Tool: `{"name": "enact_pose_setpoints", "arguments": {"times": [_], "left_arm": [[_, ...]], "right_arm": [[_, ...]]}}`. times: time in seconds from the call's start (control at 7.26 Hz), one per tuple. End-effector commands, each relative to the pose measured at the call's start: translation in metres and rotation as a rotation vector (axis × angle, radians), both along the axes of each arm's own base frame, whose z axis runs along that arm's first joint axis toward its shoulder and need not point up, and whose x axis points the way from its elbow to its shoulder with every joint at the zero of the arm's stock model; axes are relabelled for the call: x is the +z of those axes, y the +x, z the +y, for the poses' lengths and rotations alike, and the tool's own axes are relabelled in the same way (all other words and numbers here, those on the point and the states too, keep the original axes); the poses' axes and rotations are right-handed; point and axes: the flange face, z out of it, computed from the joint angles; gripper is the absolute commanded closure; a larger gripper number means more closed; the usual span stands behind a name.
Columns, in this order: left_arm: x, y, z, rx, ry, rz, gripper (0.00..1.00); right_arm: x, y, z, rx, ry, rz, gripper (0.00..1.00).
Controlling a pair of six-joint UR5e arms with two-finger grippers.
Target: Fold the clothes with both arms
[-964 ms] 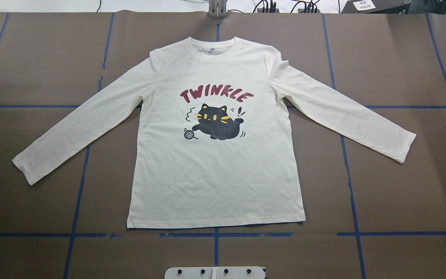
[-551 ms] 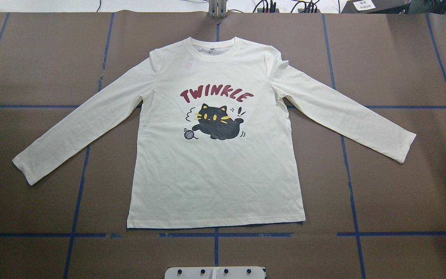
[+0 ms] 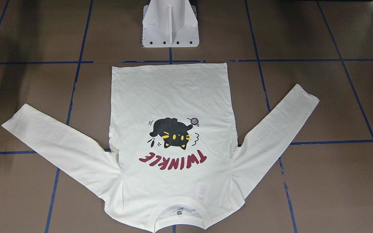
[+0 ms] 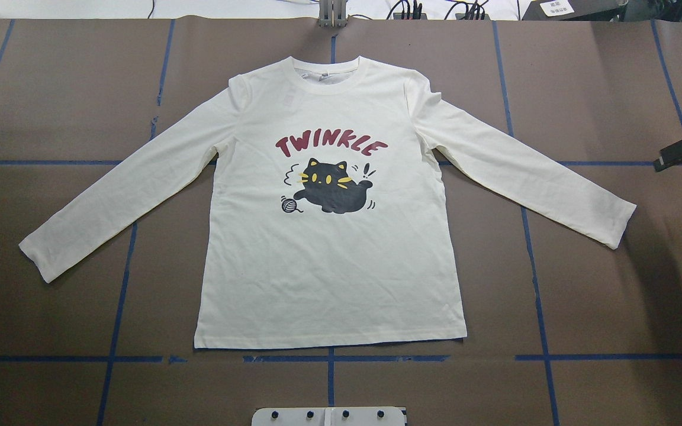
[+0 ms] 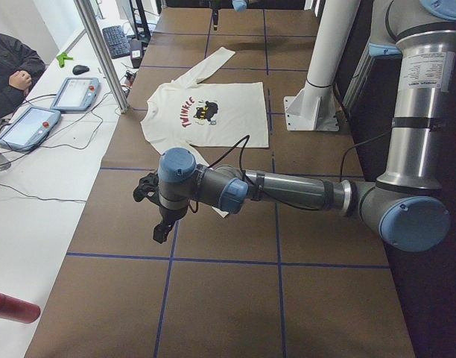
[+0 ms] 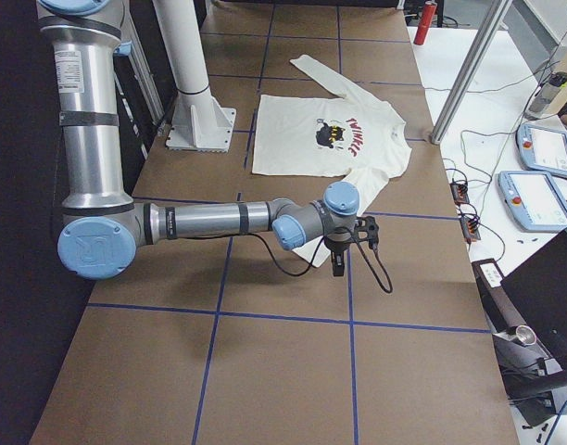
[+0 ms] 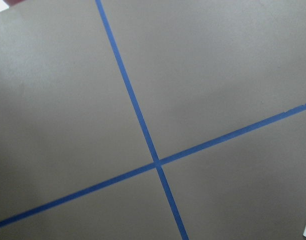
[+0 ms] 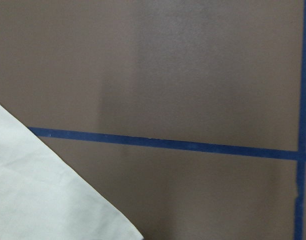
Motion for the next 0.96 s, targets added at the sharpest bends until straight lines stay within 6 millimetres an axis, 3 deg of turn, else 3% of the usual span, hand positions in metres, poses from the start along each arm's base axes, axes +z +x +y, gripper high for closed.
{"name": "enact_pose_setpoints", "arguments": {"times": [0.0, 0.55, 0.83], "left_arm": [[0.0, 0.0, 0.0, 0.003, 0.022, 0.001, 0.0], [-0.005, 0.003, 0.001, 0.018, 0.03, 0.035, 0.0], [-0.005, 0.003, 0.001, 0.018, 0.03, 0.035, 0.0]], "right_arm": [[0.019, -0.054, 0.04, 0.003, 0.009, -0.061, 0.0], [0.03, -0.086, 0.055, -0.029, -0.048, -0.031, 0.0], [0.031, -0.094, 0.053, -0.031, -0.061, -0.003, 0.0]]}}
